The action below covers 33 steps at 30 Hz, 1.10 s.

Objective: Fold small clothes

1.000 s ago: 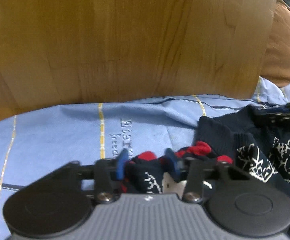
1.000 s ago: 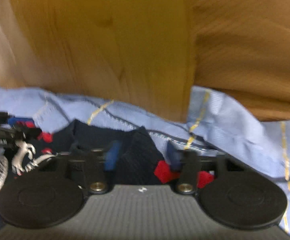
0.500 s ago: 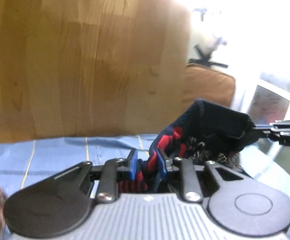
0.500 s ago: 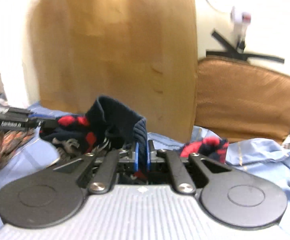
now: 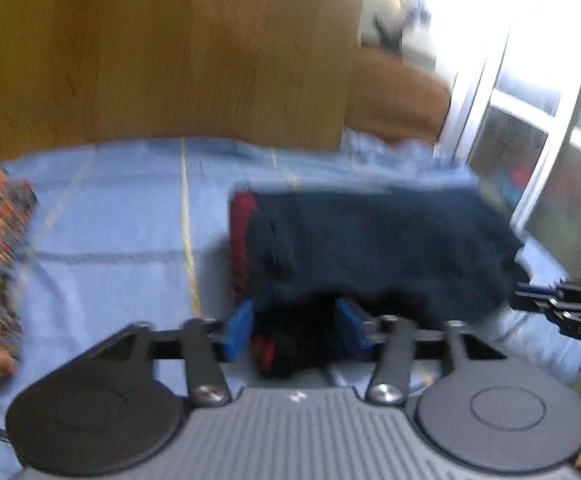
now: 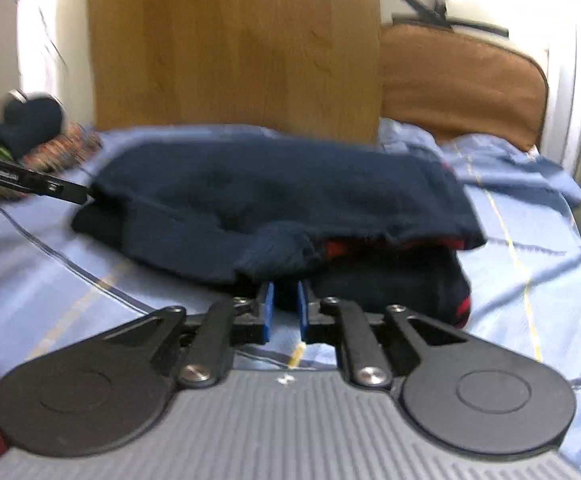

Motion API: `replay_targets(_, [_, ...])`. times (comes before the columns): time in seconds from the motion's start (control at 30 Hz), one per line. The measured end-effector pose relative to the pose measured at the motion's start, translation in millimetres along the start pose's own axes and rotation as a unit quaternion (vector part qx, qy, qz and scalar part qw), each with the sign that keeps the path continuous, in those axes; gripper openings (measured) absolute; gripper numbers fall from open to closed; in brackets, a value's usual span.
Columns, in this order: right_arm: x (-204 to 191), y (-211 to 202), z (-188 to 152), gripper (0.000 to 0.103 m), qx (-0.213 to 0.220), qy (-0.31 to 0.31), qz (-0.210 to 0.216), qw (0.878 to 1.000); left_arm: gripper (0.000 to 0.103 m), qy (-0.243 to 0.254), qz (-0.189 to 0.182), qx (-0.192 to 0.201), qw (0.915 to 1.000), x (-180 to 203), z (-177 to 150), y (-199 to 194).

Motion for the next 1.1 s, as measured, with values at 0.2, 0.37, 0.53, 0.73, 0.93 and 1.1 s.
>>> replay_targets(0.2, [33,-18,38,0.025,0.073,0.084,-0.033,0.993,0.064,-0.035,-0.018,0.048,0.9981,8,39,1])
replay_targets(0.37, [45,33,40,0.027,0.048,0.148,-0.024,0.987,0.062,0.003,0.021,0.014,0.9997,39,39,64])
replay_targets(0.53, [61,69,15,0.021,-0.002,0.207,-0.016,0.978,0.065,0.056,0.104,-0.017,0.9928,41,17,107])
replay_targets(0.73, [66,53,19,0.028,0.001,0.244,0.002,0.97,0.067,0.061,0.105,-0.033,0.992,49,27,99])
replay_targets(0.93, [67,55,50,0.036,0.05,0.286,0.031,0.956,0.061,0.003,0.026,-0.005,0.9996,63,58,90])
replay_targets(1.1, [32,108,89,0.035,0.026,0.242,0.082,0.967,0.055,0.019,0.049,-0.031,0.9981,83,63,134])
Point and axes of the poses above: each gripper's, at about its wrist camera, not at the fingertips, and y roughly the way its jaws point, x to its right, z to its top, the point moved 2 cm from there along y, roughly the way its jaws point, and after that the axes turned 7 degrees about -y, right-handed, at the moved point
